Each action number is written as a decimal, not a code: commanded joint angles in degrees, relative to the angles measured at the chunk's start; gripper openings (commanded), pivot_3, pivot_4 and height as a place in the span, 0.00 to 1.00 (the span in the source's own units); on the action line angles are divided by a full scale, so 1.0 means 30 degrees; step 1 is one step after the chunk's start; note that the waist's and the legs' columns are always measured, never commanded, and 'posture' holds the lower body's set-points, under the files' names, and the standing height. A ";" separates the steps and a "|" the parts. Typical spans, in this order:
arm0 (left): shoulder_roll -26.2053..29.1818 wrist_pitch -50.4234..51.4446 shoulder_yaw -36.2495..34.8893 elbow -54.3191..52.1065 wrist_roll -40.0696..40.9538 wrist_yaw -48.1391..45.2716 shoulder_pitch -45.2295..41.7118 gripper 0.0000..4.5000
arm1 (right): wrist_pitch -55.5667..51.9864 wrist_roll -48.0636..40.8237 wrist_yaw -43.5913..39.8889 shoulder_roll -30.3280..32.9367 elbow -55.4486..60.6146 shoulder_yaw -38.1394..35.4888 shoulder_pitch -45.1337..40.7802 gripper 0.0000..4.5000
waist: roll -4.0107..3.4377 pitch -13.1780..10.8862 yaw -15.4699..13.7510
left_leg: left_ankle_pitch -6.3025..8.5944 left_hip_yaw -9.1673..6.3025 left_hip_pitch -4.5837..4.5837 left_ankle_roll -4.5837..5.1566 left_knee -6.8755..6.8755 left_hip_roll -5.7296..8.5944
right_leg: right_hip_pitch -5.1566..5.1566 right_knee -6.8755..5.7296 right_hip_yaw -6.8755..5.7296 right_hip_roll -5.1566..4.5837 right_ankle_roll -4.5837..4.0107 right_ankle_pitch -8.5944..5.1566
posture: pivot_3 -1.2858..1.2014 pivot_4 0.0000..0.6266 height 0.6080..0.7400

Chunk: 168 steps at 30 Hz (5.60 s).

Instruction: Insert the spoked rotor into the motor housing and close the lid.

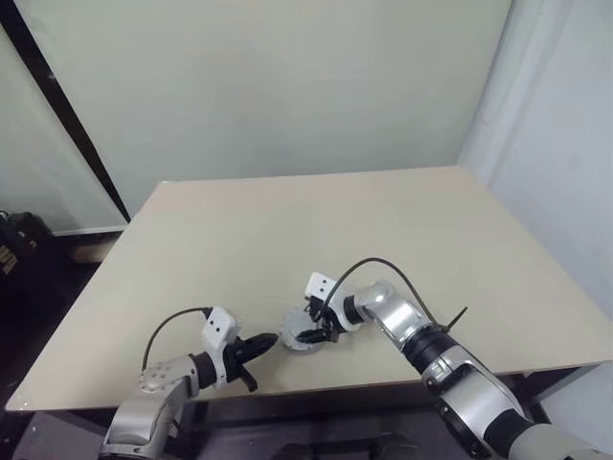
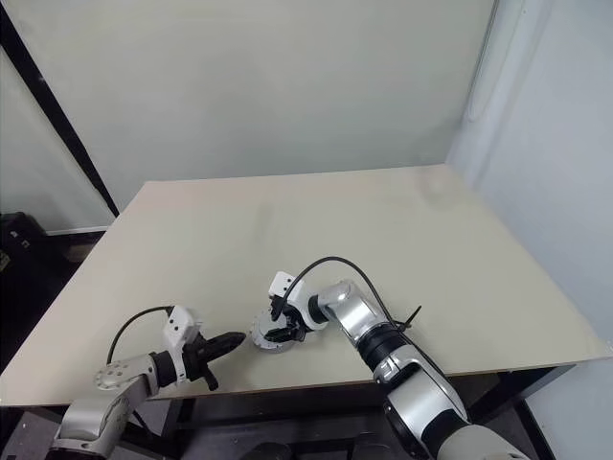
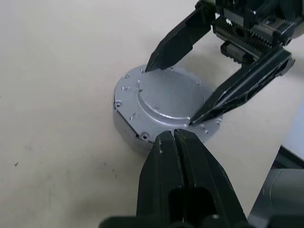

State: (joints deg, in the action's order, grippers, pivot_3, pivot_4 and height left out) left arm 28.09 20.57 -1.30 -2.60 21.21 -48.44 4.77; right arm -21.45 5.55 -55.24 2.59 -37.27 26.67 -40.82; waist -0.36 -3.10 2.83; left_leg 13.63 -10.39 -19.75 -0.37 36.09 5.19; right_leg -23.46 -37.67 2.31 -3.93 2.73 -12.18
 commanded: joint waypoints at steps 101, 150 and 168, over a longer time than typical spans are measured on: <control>-0.1096 -0.1961 0.2859 0.4451 -0.3440 0.0140 -0.3364 0.00 | -1.2520 -0.6221 0.4162 0.1406 0.2678 -0.7223 0.0960 0.99 | -0.0037 -0.0007 -0.0452 | 0.0035 0.0023 -0.0046 -0.0054 -0.0005 -0.0014 | -0.0004 0.0059 -0.0020 -0.0027 0.0003 -0.0009 | 0.52 0.00 1.00; -0.1186 -0.2152 0.2625 0.4469 -0.3601 0.0207 -0.3366 0.00 | -1.7454 -1.1041 0.9139 -0.2664 -0.0033 -1.3965 0.1555 0.29 | -0.0158 -0.0004 -0.0050 | 0.0036 0.0036 -0.0060 -0.0054 -0.0011 -0.0030 | 0.0004 0.0090 -0.0032 -0.0031 -0.0012 -0.0024 | 0.52 0.00 1.00; -0.0166 0.1219 -0.1123 0.2229 -0.0742 0.0013 -0.2526 0.73 | -1.7277 -1.1367 0.9209 -0.2544 0.0121 -1.3708 0.1612 0.28 | -0.0146 -0.0001 0.0133 | 0.0037 0.0036 -0.0157 -0.0038 -0.0056 -0.0051 | -0.0127 0.0103 -0.0039 -0.0012 0.0032 -0.0001 | 0.52 0.00 1.00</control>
State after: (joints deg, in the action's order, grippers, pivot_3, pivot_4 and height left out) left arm 26.39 23.17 -1.83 7.17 16.53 -47.77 -2.50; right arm -72.77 -28.29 -28.37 -4.23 -37.26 -15.89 -35.80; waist -0.80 -3.10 3.23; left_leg 13.72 -10.28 -20.32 -0.45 35.93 5.02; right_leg -23.94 -37.37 2.19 -3.95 2.83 -12.18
